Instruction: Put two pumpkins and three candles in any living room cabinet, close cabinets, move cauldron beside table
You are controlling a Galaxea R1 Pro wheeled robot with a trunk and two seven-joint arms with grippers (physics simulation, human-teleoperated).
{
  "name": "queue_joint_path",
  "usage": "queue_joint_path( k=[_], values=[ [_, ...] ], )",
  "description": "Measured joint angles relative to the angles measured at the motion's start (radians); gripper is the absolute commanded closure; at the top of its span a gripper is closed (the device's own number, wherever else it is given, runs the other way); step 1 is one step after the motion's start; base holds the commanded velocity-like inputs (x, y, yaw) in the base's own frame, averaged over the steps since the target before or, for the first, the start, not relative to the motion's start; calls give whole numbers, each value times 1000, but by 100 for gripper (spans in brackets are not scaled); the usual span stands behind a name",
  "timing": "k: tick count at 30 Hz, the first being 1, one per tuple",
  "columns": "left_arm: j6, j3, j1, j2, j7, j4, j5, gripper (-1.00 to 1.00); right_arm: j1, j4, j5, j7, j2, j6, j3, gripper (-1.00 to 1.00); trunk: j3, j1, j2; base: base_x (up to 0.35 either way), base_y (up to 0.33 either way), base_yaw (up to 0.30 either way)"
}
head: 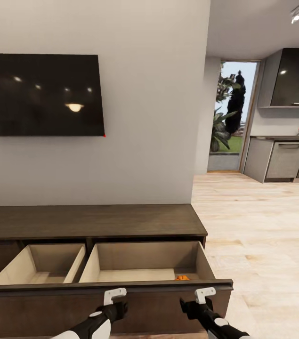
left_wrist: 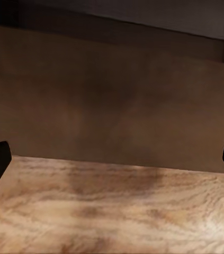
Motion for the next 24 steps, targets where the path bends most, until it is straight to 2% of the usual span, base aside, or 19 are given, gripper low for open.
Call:
queue_joint_path(
  k=[3, 4, 5, 8, 13, 24],
  values=[
    [0, -43, -1, 1, 1, -2, 0, -100, 4, 0, 0, -1, 2, 0, 0, -100, 0, 0, 0, 0, 0, 0],
    [0, -66, -1, 2, 1, -2, 0, -100, 5, 0, 0, -2, 2, 0, 0, -100, 0, 0, 0, 0, 0, 0],
    [-1, -108, -1, 3, 1, -3, 1, -100, 7, 0, 1, -2, 3, 0, 0, -100, 0, 0, 0, 0, 0, 0],
    [-2, -133, -1, 5, 1, -3, 1, -100, 8, 0, 0, -2, 3, 0, 0, -100, 0, 0, 0, 0, 0, 0],
    [-2, -144, -1, 6, 1, -3, 1, -100, 9, 1, -4, -3, 3, 4, 0, -100, 0, 0, 0, 39, -7, 0],
    [1, -142, -1, 7, 2, -2, 4, -100, 15, 6, -8, -3, 4, 9, 0, -100, 0, 0, 0, 291, -52, 0]
  ],
)
